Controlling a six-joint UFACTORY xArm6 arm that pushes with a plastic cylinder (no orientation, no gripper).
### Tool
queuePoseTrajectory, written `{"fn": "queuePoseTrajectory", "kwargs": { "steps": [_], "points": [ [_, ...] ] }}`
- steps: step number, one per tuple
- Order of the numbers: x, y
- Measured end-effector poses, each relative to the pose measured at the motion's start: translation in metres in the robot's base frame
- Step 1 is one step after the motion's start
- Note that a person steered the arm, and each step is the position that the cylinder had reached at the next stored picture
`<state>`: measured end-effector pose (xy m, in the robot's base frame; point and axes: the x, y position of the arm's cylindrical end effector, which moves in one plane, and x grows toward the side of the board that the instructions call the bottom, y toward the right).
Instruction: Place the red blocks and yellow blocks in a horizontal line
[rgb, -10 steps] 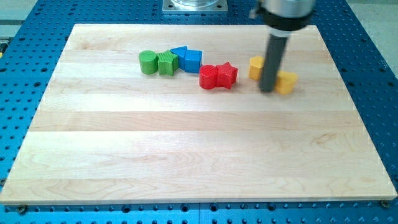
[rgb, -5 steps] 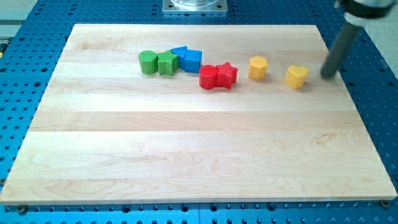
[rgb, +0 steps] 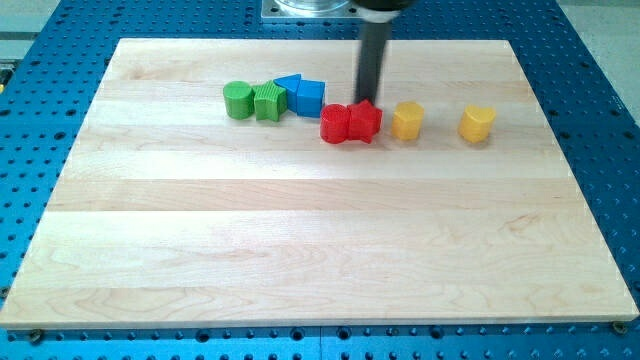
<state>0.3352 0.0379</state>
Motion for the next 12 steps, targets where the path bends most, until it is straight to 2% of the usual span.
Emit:
{"fn": "queuePoseTrajectory", "kwargs": {
  "steps": [2,3,4,5,6,7,8,9,10,11,12],
  "points": [
    [0.035,-0.024],
    [0.083,-0.055],
    [0.125,-0.036],
    [0.155,-0.085],
    [0.201,-0.03],
    [0.16,-0.005],
    [0.142,-0.054],
    [0.169,-0.041],
    [0.157,-0.035],
    [0.116,-0.062],
    [0.068,-0.057]
  ]
}}
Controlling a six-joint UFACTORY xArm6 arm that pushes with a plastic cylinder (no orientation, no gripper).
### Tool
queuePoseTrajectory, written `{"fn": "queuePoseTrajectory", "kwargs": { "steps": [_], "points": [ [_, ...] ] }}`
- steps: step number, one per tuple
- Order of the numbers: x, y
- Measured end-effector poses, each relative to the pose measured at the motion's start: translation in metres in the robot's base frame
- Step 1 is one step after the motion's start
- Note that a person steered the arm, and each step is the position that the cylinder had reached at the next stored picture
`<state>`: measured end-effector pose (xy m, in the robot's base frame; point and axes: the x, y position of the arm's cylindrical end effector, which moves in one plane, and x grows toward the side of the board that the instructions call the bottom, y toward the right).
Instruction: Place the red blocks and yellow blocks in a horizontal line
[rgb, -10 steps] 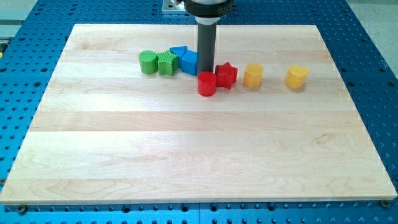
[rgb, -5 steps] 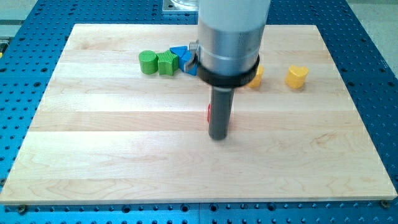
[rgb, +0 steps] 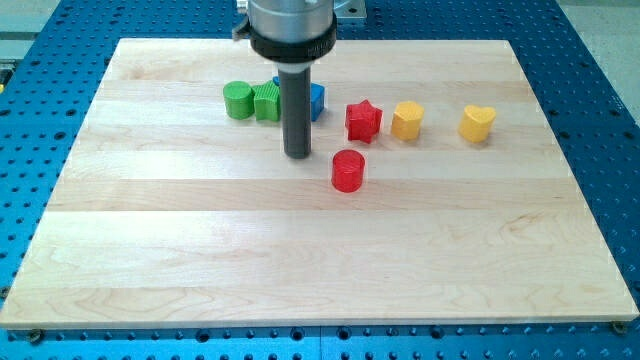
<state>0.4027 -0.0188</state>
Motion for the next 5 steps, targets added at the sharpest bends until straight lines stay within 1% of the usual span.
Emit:
{"fn": "queuePoseTrajectory", "kwargs": {
  "steps": [1,3,4,5],
  "points": [
    [-0.021,0.046],
    [-0.028,0.055],
    [-0.028,0.081],
    [-0.027,0.087]
  ]
}}
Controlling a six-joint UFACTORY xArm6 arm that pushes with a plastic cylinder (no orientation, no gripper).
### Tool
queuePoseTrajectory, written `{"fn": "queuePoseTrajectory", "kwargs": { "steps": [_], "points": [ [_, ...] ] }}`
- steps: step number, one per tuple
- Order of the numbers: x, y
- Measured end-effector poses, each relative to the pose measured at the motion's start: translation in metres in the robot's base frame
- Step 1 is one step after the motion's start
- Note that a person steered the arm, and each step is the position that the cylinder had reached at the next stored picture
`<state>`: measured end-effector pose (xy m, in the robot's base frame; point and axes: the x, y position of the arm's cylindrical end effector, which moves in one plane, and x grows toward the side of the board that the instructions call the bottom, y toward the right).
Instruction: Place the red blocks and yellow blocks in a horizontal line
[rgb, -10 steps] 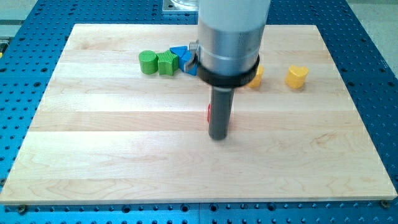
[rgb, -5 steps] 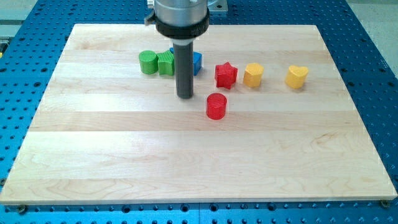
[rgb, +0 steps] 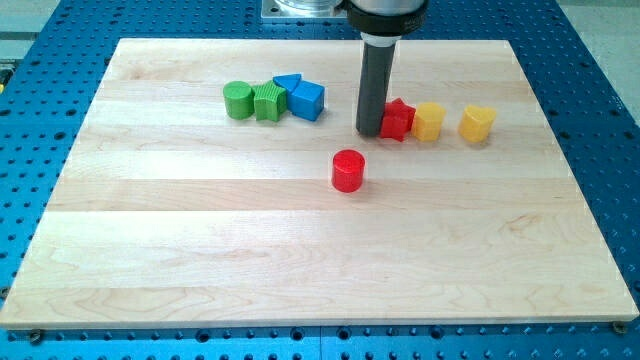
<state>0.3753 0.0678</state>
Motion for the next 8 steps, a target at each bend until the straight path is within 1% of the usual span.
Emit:
{"fn": "queuePoseTrajectory", "kwargs": {
  "steps": [1,3,4,5,7,8],
  "points": [
    [0.013,-0.011],
    [0.106,-0.1],
    [0.155,-0.107],
    [0.149,-0.042],
    [0.067,-0.029],
    [0.044,-0.023]
  ]
}}
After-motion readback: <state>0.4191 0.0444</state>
